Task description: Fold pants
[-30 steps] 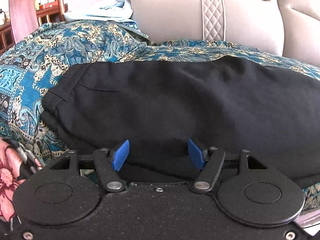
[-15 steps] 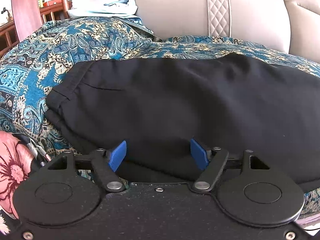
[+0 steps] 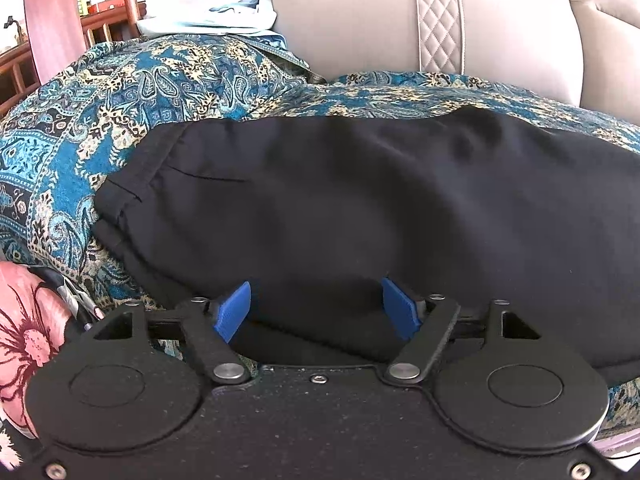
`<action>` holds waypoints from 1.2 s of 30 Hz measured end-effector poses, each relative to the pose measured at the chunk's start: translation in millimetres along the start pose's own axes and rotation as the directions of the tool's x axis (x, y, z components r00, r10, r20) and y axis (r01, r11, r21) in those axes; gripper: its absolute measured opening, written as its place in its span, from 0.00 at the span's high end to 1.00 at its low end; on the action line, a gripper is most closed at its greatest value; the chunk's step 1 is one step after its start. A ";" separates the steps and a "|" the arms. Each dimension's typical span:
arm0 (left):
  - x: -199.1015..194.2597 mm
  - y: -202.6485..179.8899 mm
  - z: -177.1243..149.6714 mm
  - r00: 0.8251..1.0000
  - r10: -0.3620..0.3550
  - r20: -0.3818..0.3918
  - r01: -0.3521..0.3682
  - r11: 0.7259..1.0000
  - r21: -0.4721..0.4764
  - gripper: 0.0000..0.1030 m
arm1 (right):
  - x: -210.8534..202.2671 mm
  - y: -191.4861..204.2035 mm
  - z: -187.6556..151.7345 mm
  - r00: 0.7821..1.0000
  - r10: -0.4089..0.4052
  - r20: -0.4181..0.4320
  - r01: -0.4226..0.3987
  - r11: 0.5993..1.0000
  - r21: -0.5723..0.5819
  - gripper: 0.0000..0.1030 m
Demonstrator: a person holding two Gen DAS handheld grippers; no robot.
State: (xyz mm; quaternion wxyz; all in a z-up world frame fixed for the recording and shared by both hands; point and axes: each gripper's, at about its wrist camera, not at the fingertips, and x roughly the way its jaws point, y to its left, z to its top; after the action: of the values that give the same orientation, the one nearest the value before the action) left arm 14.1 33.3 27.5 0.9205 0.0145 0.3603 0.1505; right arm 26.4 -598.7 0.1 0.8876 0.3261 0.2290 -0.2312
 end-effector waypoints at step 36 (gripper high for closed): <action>-2.5 17.7 4.2 0.999 -0.040 -0.031 0.036 0.989 -0.142 0.27 | -113.0 330.6 -270.9 0.640 0.484 -0.597 -0.728 0.134 -0.672 0.49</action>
State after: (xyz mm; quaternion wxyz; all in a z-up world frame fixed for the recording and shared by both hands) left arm 10.4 49.8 34.7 0.9157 -0.0600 0.3644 0.1583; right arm 53.1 -158.7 34.6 0.8957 -0.0955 0.2616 0.3465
